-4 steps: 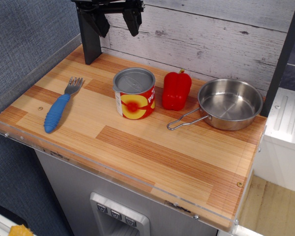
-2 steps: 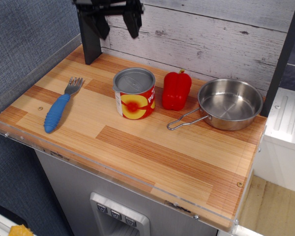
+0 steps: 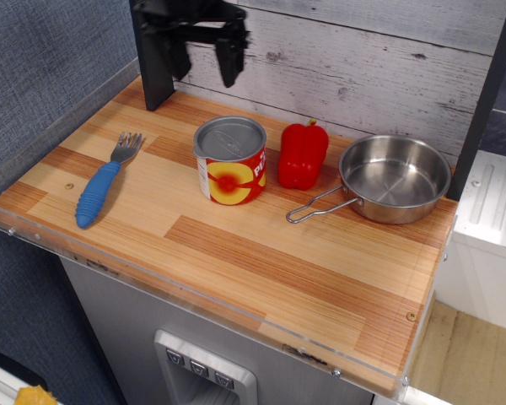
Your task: Move the can to the right of the blue fork
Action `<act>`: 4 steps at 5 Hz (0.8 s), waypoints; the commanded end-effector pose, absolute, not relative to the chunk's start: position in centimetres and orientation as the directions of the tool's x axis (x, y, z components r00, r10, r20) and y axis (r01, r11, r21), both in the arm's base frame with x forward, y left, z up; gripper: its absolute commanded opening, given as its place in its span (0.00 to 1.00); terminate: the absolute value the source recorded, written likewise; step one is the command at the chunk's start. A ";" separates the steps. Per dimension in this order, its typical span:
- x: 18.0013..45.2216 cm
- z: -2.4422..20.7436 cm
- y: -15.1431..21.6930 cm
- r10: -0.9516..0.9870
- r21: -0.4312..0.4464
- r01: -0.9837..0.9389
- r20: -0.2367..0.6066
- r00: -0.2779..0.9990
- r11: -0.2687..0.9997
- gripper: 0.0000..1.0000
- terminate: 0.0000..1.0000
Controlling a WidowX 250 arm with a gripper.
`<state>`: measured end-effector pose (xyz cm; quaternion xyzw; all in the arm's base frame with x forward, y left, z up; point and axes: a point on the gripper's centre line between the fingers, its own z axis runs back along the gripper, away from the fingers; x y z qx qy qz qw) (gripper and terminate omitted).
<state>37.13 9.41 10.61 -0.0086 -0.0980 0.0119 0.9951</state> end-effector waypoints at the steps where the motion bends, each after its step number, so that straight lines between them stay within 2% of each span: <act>1: 38.6 11.1 8.1 -0.171 0.062 0.163 0.159 0.972 0.985 1.00 0.00; 2: 39.1 10.7 7.0 -0.208 0.075 0.197 0.182 0.961 0.978 1.00 0.00; 4: 39.3 8.7 5.9 -0.266 0.099 0.253 0.169 0.949 0.963 1.00 0.00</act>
